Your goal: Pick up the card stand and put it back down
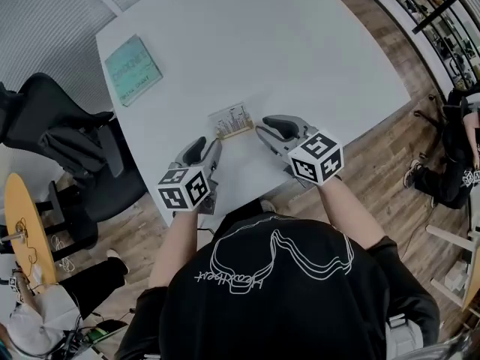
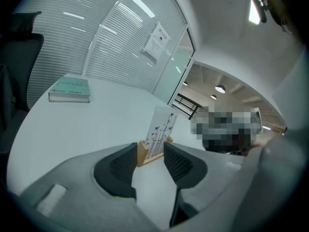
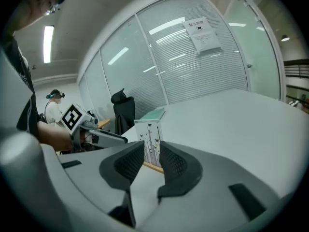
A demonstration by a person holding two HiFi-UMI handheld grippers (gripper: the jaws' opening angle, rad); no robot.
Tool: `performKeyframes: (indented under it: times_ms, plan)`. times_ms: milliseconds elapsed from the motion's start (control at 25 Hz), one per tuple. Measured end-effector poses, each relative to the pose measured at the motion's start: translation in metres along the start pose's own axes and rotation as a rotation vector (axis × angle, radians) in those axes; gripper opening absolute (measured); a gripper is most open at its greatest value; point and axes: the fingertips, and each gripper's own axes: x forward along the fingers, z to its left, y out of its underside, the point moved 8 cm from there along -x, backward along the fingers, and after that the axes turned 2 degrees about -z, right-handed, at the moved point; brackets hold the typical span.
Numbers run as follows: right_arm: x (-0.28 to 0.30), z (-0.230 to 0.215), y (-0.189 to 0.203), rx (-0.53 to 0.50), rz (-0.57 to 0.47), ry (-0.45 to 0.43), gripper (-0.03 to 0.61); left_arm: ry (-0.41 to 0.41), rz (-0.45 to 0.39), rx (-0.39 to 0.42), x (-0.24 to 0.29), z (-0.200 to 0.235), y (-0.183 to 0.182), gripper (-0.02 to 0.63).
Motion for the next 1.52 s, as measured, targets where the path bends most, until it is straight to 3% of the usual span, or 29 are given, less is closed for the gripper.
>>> performKeyframes:
  times_ms: [280,480,640,840,1040,1520]
  plan:
    - [-0.062,0.045,-0.026,-0.006,-0.131,-0.108,0.029,0.010,-0.168,-0.024,-0.057,-0.054,-0.009,0.158]
    - [-0.097,0.073,-0.037,0.018,-0.186,-0.216,0.011,0.127,-0.243,-0.016,-0.095,-0.098,-0.014,0.155]
    - [-0.125,0.102,-0.039,0.066,-0.226,-0.350,0.009,0.228,-0.263,0.013,-0.124,-0.136,-0.007,0.078]
    - [-0.147,0.122,-0.044,0.054,-0.247,-0.428,0.009,0.306,-0.274,0.081,-0.144,-0.169,-0.013,0.032]
    - [-0.156,0.131,-0.045,0.041,-0.261,-0.446,0.009,0.354,-0.285,0.120,-0.156,-0.182,-0.018,0.015]
    - [-0.166,0.134,-0.049,-0.002,-0.268,-0.399,0.008,0.365,-0.294,0.194,-0.163,-0.197,-0.025,0.015]
